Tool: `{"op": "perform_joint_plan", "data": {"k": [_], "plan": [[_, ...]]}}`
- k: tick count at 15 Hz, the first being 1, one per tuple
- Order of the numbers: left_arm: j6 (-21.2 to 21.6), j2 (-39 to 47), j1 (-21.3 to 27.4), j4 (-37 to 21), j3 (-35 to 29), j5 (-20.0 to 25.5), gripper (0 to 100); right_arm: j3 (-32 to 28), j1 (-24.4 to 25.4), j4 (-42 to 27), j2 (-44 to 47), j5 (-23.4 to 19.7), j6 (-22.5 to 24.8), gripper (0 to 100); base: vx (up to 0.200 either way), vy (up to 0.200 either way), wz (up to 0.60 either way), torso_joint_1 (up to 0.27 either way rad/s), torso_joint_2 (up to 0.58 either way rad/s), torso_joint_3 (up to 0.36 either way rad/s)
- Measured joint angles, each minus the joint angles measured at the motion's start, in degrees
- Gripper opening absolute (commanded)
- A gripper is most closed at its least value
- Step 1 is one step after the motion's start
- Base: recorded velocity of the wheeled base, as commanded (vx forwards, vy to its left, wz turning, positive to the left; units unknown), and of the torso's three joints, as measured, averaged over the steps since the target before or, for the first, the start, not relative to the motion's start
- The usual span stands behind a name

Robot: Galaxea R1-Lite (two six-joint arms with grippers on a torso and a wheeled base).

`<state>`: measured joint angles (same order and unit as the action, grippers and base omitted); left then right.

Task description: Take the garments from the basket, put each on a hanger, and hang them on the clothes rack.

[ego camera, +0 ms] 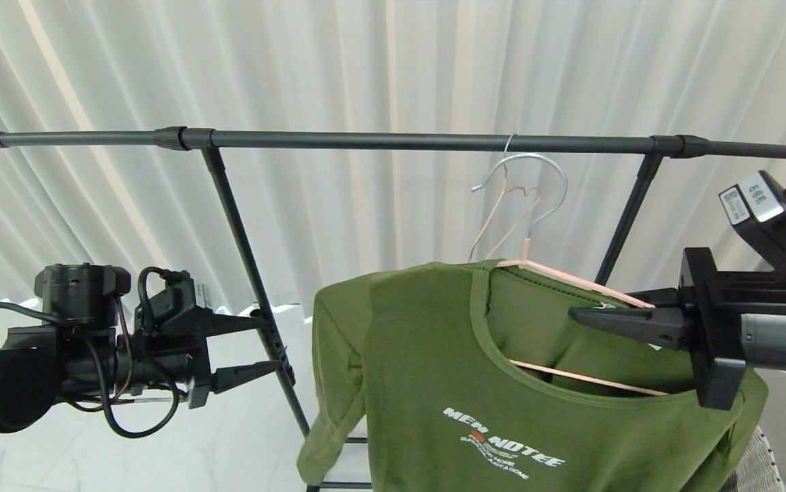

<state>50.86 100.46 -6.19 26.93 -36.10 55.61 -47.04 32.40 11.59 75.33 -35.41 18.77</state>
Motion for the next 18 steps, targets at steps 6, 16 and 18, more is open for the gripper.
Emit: {"op": "perform_joint_plan", "data": {"k": [6,16,18], "plan": [[-1.1,-3.5,-0.6,0.0,2.9,0.3,100,-0.9,-1.6,6.0,1.5,2.4,-8.9,0,0.000,0.000,0.00,0.000,0.00,0.000],[-3.1,-6.0,-1.2,-0.1,3.3,0.3,100,-1.6,-1.8,7.0,4.8,7.9,-11.1,0,0.000,0.060,0.00,-0.001,0.00,0.001],[-3.2,-6.1,-1.2,0.0,3.2,0.3,100,-1.7,-1.9,7.0,5.2,8.0,-11.1,0,0.000,0.200,0.00,0.007,0.00,0.002]]}}
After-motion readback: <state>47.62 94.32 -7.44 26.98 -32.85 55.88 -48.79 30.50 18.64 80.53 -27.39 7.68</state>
